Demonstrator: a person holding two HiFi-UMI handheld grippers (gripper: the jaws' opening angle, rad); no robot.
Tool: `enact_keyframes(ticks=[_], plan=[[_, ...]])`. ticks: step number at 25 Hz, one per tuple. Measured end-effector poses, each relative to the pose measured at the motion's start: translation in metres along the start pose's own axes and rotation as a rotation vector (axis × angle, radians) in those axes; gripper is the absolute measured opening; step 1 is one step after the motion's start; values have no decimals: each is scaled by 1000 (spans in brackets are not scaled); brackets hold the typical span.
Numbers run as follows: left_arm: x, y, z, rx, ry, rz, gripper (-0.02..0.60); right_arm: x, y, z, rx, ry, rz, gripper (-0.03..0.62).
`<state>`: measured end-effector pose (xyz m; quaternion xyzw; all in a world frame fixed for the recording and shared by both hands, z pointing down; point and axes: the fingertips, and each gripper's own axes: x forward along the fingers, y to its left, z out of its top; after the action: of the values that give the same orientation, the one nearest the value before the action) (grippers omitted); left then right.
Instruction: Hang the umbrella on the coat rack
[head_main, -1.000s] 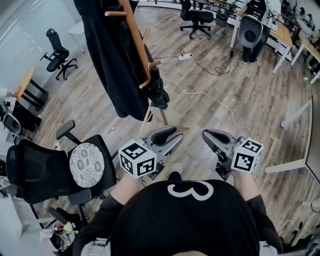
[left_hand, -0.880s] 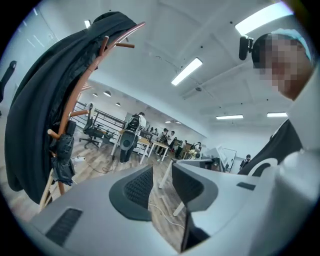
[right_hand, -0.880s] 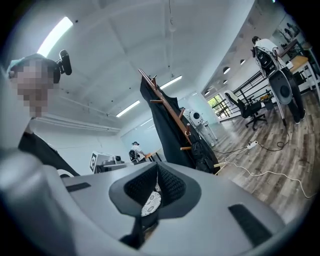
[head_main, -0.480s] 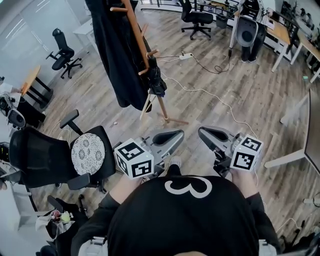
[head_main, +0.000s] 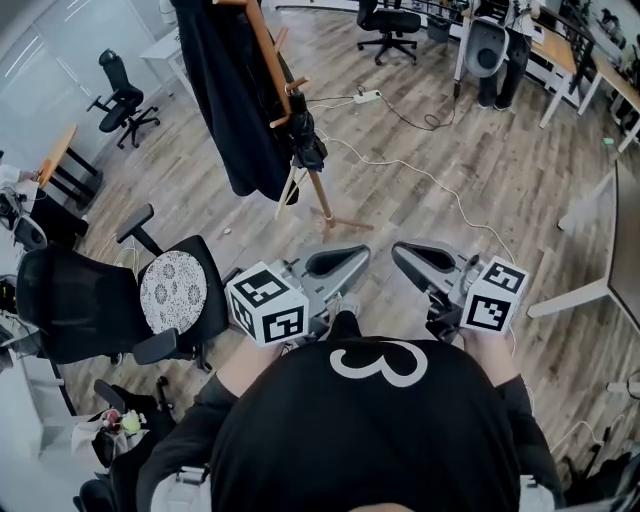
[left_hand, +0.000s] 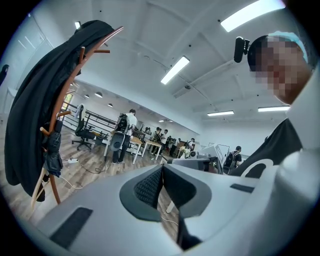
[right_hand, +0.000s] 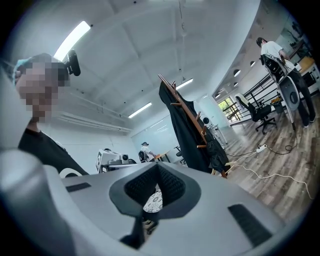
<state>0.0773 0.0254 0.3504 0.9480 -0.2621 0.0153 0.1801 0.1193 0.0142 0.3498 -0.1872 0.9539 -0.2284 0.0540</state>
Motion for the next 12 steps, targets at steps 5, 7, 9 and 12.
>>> enact_keyframes(ticks=[5,7,9,12], plan=[[8,-2,-1,7,19,4,17,-8,-5,-1,24,-13,1,26],[9,-3,3,18,34,12,17,-10,-3,5,10,-15,-5,26],[9,-5,11,38,38,16,17,-12,1,14,-12,-24,-7,26],[9,-6,19,55,30,34,17,-15,4,22,-35,-34,-8,26]])
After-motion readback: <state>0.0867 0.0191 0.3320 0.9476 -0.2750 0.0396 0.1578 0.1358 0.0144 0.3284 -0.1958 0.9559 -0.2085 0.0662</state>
